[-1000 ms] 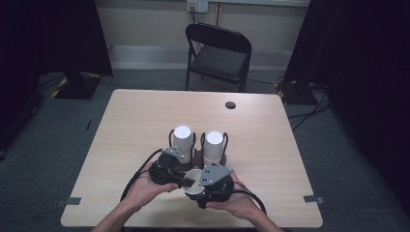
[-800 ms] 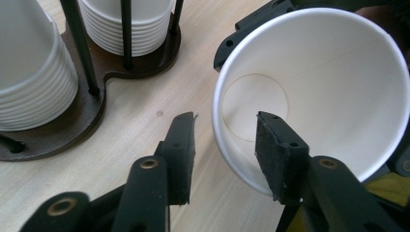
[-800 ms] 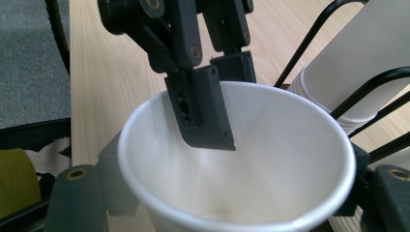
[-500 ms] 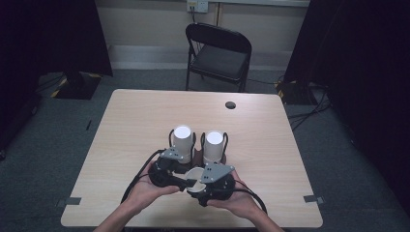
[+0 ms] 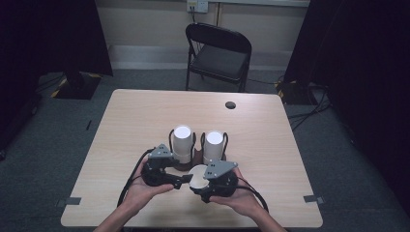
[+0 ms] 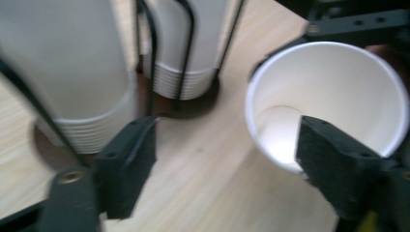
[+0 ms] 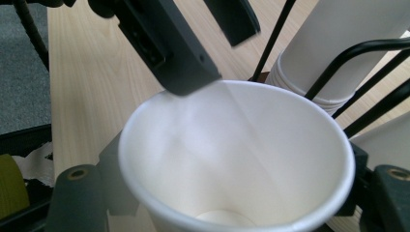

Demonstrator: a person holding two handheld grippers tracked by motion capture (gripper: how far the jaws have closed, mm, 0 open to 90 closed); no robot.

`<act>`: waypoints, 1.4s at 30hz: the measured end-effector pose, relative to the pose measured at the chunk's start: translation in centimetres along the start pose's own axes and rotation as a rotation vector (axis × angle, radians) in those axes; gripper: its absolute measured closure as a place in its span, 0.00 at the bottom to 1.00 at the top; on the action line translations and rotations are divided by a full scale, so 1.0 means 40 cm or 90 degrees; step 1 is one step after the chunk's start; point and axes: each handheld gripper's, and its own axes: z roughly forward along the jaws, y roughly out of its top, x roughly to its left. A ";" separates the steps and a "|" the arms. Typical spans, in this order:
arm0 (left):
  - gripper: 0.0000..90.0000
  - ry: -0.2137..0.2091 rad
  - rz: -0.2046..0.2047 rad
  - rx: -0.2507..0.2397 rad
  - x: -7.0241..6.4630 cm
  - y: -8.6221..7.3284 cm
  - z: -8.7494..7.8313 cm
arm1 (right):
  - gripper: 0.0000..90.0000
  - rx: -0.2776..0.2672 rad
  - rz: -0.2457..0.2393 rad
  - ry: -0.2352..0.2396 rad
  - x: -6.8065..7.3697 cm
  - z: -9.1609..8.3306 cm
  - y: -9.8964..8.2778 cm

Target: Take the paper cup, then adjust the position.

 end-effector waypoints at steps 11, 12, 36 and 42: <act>0.18 0.070 0.006 -0.059 0.019 -0.023 -0.030 | 0.29 -0.002 0.039 -0.009 -0.016 -0.010 -0.029; 0.18 0.072 0.015 -0.064 0.019 -0.027 -0.034 | 0.29 -0.001 0.039 -0.009 -0.017 -0.013 -0.032; 0.18 0.167 0.009 -0.110 0.035 -0.133 -0.074 | 0.30 -0.077 0.123 -0.076 -0.091 -0.121 -0.055; 0.18 0.165 0.019 -0.101 0.030 -0.144 -0.063 | 0.30 -0.090 0.137 -0.097 -0.111 -0.149 -0.062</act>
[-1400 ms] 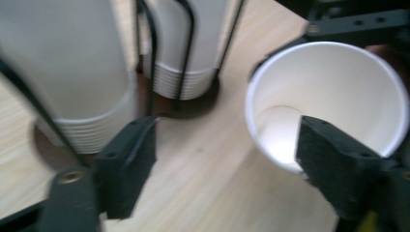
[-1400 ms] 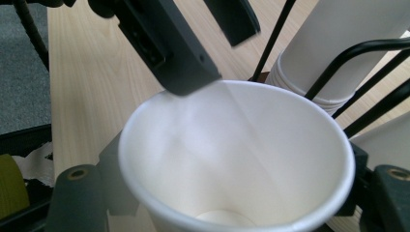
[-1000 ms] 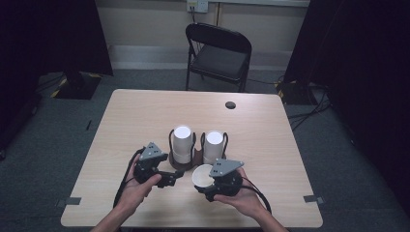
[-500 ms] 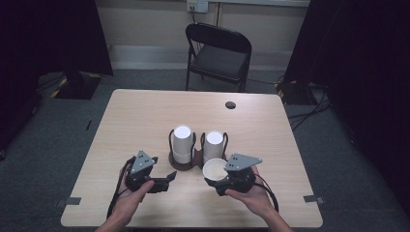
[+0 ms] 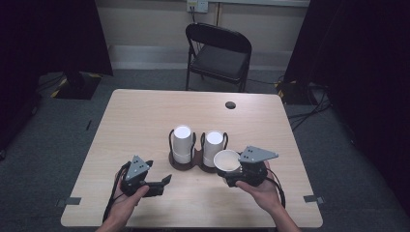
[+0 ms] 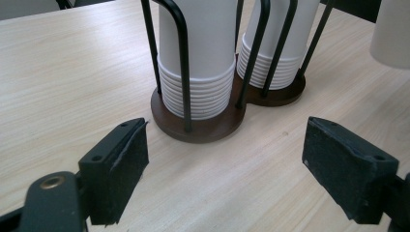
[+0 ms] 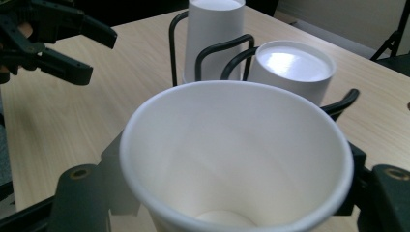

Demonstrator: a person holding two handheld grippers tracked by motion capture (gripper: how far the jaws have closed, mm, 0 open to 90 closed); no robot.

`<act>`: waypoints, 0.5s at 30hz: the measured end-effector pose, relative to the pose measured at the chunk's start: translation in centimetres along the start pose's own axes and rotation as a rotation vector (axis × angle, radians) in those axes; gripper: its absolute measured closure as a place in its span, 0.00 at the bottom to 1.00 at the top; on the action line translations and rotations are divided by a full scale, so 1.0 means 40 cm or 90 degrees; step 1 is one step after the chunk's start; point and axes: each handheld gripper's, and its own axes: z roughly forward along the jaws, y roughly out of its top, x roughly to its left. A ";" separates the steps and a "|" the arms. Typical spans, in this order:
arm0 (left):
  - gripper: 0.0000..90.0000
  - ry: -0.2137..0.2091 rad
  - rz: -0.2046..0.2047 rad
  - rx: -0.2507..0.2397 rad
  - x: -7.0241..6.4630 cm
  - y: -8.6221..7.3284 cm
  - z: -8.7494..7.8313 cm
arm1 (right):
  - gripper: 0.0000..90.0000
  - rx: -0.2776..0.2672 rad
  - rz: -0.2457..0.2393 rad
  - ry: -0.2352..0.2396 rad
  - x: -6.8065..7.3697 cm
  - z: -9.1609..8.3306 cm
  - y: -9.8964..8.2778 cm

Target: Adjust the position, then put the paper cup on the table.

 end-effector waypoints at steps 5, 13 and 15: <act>0.18 -0.001 0.004 0.005 -0.002 -0.003 0.001 | 0.30 -0.013 0.013 -0.019 -0.027 -0.016 0.003; 0.18 -0.007 0.002 0.011 -0.003 -0.007 0.007 | 0.30 -0.026 0.038 -0.041 -0.054 -0.034 0.004; 0.18 -0.012 0.000 0.007 -0.003 -0.008 0.007 | 0.30 -0.030 0.048 -0.050 -0.064 -0.039 0.003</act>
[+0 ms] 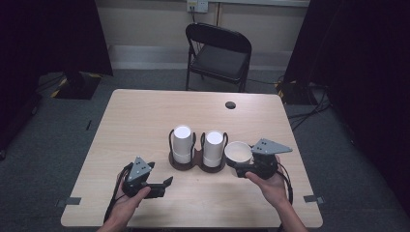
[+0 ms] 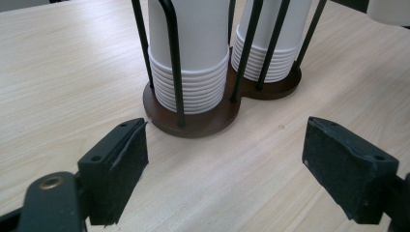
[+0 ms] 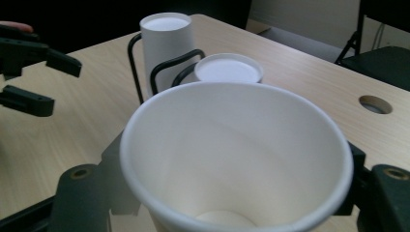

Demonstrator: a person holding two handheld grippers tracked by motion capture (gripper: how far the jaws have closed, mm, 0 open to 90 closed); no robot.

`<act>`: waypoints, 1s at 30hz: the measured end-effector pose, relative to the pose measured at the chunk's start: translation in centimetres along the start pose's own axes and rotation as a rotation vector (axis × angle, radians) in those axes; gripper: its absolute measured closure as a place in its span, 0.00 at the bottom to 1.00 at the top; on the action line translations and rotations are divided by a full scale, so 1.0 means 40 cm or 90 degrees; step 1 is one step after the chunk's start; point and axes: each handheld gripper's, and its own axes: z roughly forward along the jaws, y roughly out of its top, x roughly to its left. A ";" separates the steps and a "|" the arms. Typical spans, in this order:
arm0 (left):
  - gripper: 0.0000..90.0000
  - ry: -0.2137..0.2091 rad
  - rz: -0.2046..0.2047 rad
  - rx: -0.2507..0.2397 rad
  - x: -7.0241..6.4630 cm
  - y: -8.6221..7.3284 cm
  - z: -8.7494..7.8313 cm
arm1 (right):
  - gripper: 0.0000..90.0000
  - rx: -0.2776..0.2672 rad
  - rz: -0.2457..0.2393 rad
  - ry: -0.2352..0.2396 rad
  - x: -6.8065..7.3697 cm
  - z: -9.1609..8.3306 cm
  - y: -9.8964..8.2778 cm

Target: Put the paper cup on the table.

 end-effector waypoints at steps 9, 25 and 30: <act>0.18 0.003 -0.013 -0.001 0.010 0.000 -0.006 | 0.30 -0.005 0.036 -0.038 -0.061 0.009 0.000; 0.18 0.000 -0.013 0.008 0.002 0.010 0.001 | 0.30 -0.006 0.088 -0.081 -0.171 0.043 0.023; 0.18 -0.001 -0.022 0.015 0.011 0.010 0.010 | 0.30 0.003 0.091 -0.105 -0.192 0.073 0.028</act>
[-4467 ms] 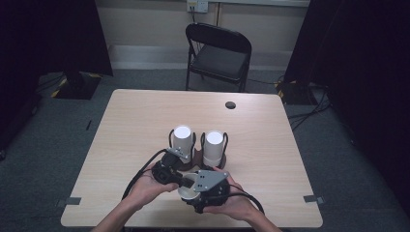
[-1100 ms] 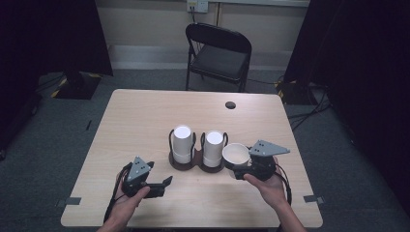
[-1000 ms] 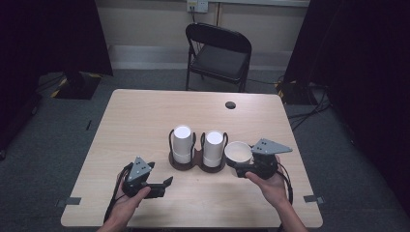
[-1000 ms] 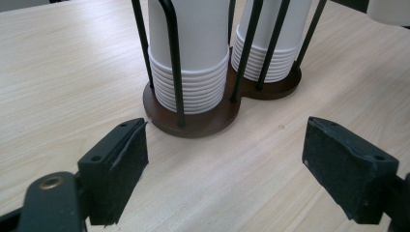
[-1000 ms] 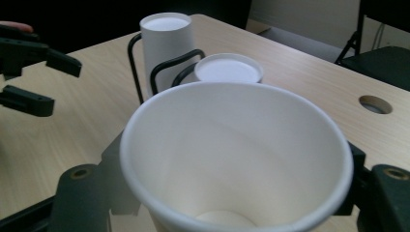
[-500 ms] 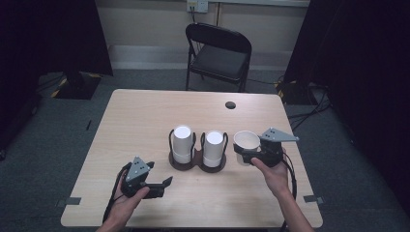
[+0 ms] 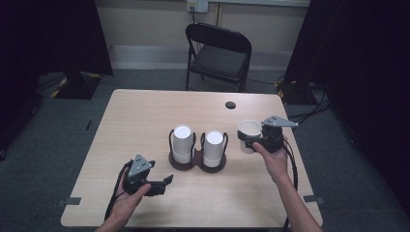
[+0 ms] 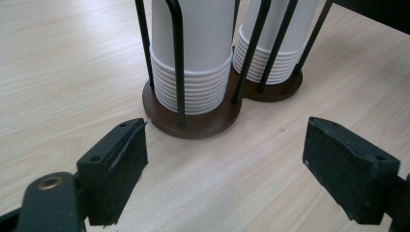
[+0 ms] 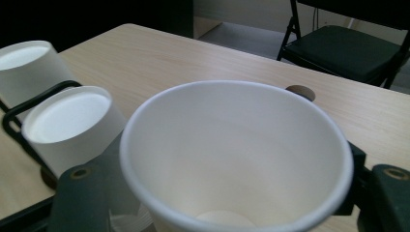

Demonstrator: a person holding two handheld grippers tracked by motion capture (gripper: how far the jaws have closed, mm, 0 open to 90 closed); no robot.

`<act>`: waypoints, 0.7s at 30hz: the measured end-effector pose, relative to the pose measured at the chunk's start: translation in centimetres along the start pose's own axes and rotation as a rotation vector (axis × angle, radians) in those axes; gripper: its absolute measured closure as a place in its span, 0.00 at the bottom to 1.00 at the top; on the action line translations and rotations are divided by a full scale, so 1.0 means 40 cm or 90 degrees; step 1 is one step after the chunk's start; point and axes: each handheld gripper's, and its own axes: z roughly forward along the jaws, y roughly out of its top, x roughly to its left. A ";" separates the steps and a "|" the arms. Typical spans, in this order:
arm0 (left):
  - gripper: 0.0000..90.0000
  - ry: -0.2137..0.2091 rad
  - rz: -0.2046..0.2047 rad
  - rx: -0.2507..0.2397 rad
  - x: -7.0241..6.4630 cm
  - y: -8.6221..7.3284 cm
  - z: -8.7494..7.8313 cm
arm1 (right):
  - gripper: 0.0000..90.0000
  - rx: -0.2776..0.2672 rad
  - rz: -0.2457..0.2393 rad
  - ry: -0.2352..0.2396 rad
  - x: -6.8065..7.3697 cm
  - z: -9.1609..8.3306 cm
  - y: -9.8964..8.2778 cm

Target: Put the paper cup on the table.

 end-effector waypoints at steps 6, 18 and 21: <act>0.18 0.000 -0.001 -0.004 0.000 -0.002 -0.005 | 0.30 -0.009 0.014 -0.033 -0.036 0.025 0.017; 0.18 0.001 -0.003 0.005 -0.002 -0.006 -0.011 | 0.30 0.004 0.041 -0.065 -0.076 0.087 0.007; 0.18 0.000 0.000 0.004 -0.002 -0.005 -0.012 | 0.30 0.002 0.061 -0.063 -0.088 0.105 -0.003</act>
